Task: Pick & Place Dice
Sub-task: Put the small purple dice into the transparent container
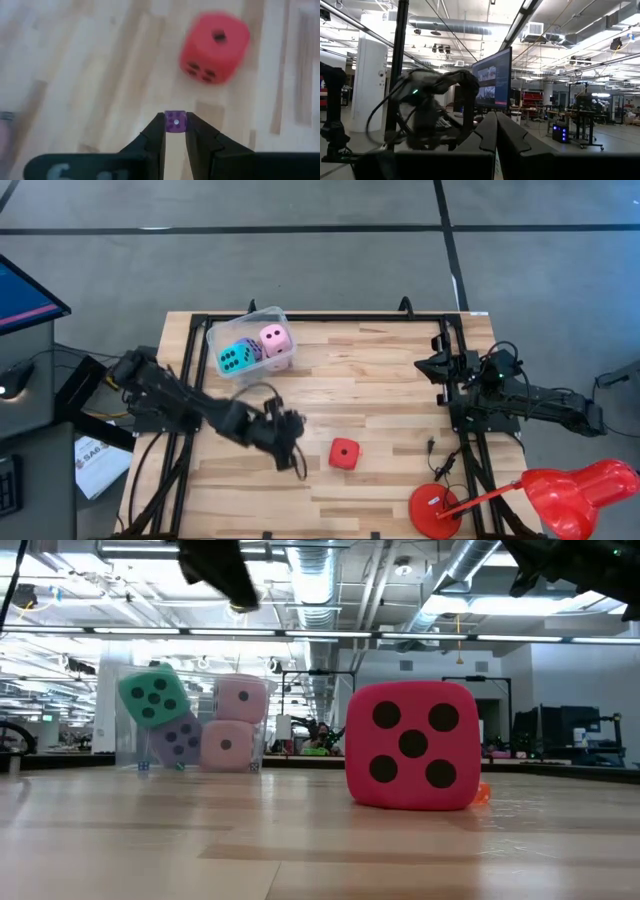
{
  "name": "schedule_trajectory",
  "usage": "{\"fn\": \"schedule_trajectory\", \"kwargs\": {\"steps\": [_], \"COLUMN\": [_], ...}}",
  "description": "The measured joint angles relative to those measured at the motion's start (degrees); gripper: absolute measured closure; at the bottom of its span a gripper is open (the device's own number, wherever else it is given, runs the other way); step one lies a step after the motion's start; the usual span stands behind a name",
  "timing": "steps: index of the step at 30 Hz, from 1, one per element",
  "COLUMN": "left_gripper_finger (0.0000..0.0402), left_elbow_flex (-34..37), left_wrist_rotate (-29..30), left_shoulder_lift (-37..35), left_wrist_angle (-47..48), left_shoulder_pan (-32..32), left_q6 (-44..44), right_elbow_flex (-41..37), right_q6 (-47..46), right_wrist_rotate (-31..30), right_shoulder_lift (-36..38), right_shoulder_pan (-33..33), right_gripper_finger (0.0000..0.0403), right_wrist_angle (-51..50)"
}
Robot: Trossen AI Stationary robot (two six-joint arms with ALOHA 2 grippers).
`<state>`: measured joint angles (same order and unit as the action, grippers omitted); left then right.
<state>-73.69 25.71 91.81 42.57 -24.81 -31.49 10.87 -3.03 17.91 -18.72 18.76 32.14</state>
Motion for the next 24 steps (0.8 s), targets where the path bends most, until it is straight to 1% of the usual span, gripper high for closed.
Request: {"fn": "schedule_trajectory", "kwargs": {"steps": [8, 12, 14, 19, 24], "left_gripper_finger": [0.0358, 0.0358, 0.0357, 0.0357, 0.0357], "left_elbow_flex": [-0.02, -0.02, -0.02, -0.02, -0.02], "left_wrist_rotate": [7.29, 11.77, 13.75, 14.56, 15.4], "left_shoulder_lift": [-7.79, -11.51, -13.23, -15.81, -15.86], "left_wrist_angle": [2.68, 4.6, 6.36, 10.58, 14.11], "left_shoulder_pan": [9.87, 15.48, 18.59, 26.78, 34.33], "left_q6": [3.05, 3.08, 1.75, -3.62, -7.87], "right_elbow_flex": [0.0, 0.0, 0.0, 0.0, 0.0], "right_q6": [0.0, 0.0, 0.0, 0.0, 0.0], "right_wrist_rotate": [0.02, 0.02, 0.02, 0.02, 0.02], "right_shoulder_lift": [-0.01, -0.02, 0.0, -0.02, 0.0], "right_shoulder_pan": [0.0, 0.0, 0.0, 0.0, 0.0], "right_gripper_finger": [0.0403, 0.0403, 0.0403, 0.0403, 0.0403], "right_wrist_angle": [-0.02, -0.02, 0.0, -0.02, 0.0]}}
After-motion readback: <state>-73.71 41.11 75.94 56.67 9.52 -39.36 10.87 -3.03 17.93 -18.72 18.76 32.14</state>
